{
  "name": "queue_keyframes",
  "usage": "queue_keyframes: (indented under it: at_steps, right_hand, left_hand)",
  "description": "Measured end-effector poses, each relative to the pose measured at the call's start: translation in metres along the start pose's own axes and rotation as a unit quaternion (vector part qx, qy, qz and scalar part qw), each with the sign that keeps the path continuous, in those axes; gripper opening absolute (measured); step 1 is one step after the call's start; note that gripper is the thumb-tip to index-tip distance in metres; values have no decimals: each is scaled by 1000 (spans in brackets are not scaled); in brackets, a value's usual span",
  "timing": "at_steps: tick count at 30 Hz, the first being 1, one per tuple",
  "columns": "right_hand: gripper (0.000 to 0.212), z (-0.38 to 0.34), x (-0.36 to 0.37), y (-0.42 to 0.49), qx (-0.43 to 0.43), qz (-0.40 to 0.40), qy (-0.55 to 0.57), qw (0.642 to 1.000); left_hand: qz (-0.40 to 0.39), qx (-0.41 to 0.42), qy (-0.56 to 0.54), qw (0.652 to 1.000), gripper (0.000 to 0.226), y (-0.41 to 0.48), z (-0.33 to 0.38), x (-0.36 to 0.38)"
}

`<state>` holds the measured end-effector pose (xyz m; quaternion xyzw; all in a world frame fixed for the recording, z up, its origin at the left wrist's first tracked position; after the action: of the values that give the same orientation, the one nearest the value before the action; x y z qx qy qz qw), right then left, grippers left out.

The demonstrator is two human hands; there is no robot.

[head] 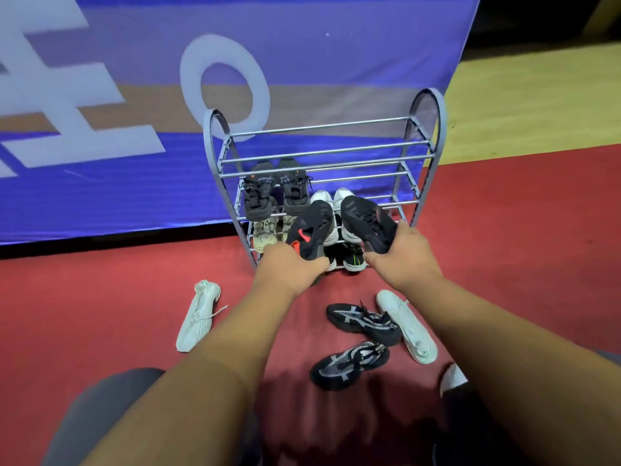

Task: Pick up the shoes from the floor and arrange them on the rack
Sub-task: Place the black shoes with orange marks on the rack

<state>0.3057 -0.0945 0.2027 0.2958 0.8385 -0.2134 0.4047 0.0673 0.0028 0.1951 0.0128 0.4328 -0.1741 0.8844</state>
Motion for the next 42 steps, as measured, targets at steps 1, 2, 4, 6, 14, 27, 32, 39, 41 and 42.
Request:
queue_keyframes:
  at_steps: [1,2,4,6,14,27,32,39,41,42]
  right_hand:
    - [61,-1,-3,7,-1,7,3,1000]
    - [61,-2,-5,15,-4,12,5,1000]
    - [62,-4,-5,32,-7,17,9,1000]
    - [69,-5,0,54,-10,19,19,1000]
    - [66,-10,40,157,-18,19,0,1000]
    - [77,-25,98,237,-9,60,44,997]
    - [98,-17,111,244,23,41,52,998]
    - [100,-5,107,237,-37,-18,18,999]
    - [103,-2,104,236,-51,-20,-2,999]
    - [100,0,103,237,-56,-18,-12,998]
  left_hand:
    - [9,6,6,1000,56,7,7,0]
    - [21,11,18,1000,62,15,13,1]
    - [39,18,37,998,69,38,23,9]
    - [53,31,52,997,73,61,34,18]
    - [34,47,103,993,92,167,59,62]
    - [44,17,215,975,101,261,42,105]
    - [13,8,273,962,107,273,40,122]
    - [-11,21,216,976,98,259,38,117]
    - [-22,20,229,973,98,258,40,111]
    - [-23,24,237,971,98,257,40,109]
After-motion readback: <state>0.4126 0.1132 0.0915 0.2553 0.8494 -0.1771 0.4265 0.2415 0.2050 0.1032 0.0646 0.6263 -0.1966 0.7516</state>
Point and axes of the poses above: each hand's wrist, its own y-axis towards the middle knuckle, its own x-axis out of the palm, z = x × y, the point moved 8 cm from there along y, towards the middle knuckle, and after that the axes turned 9 degrees about x, right-handed, at the moved point
